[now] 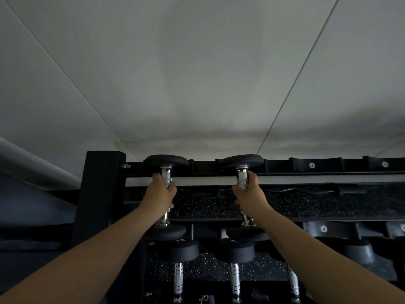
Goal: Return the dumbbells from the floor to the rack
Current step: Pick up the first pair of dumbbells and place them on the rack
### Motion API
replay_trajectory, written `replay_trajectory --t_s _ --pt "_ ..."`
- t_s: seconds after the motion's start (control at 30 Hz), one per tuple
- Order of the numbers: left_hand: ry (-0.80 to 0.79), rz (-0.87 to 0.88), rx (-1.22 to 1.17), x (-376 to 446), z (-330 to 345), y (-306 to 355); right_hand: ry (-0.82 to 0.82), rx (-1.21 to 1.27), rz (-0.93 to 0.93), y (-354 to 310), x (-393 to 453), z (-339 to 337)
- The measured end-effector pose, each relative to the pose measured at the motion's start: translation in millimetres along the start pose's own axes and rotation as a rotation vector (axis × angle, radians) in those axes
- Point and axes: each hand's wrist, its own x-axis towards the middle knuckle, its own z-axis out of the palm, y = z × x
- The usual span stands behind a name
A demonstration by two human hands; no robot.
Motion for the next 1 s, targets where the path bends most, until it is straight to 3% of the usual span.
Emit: replay_trajectory --t_s 0.5,0.67,1.0 --pt "-0.034 -0.122 0.086 -22 -7 14 -0.009 -0.056 0.056 -7 -19 -13" --pt "-0.043 -0.101 0.154 -26 -11 17 0.024 -0.178 -0.008 -4 -29 -16" --pt "-0.046 -0.066 0.217 -31 -16 17 0.016 -0.179 0.030 -4 -33 -15"
